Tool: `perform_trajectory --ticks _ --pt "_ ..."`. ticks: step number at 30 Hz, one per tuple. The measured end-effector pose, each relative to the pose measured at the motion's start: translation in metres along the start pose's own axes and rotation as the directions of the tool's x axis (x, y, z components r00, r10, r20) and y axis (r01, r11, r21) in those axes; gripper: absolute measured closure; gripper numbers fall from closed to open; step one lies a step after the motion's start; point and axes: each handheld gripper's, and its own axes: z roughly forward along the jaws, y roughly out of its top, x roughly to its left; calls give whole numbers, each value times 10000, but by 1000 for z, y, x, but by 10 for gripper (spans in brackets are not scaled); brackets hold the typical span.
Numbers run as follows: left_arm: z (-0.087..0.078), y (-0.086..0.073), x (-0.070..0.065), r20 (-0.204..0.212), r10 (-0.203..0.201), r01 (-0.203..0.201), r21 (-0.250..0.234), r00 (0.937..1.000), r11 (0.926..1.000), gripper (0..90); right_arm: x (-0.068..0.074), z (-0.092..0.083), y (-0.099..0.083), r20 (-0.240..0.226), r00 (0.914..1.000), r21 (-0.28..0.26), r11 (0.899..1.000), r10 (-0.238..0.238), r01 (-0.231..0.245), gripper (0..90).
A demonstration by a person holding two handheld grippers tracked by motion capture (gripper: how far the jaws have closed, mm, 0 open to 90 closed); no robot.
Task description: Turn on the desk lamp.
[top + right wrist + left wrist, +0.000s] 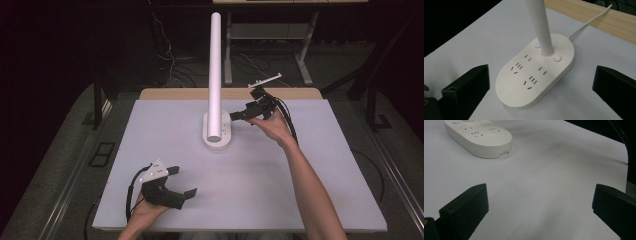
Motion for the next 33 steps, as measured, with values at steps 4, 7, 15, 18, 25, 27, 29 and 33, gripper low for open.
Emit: perform_trajectory --ticks 4,7,15,18,25,27,29,33 --pt "1 0 0 24 2 -2 36 10000 10000 0 -6 7 2 55 9998 -92 9998 190 -189 8" --pt "1 0 0 18 6 -6 -11 10000 10000 0 -8 10 3 126 9996 -130 9996 234 -232 8" --pt "0 0 0 28 6 -6 -17 10000 10000 0 -10 20 8 215 9994 -123 9995 288 -286 8" --pt "0 0 0 28 -1 1 -22 10000 10000 0 -12 25 7 168 9995 -109 9996 252 -250 73" --pt "-1 0 1 25 23 -23 -14 10000 10000 0 -15 30 7 79 9993 -382 9986 359 -356 241" --pt "-1 0 1 26 22 -22 -17 10000 10000 0 -17 34 6 8 9987 -504 9974 509 -508 300" --pt "-1 0 1 29 8 -8 -26 10000 10000 0 -18 35 5 40 9985 -481 9974 545 -543 312" --pt "-1 0 1 29 -1 1 -34 10000 10000 0 -20 39 4 78 9973 -577 9957 730 -724 378"
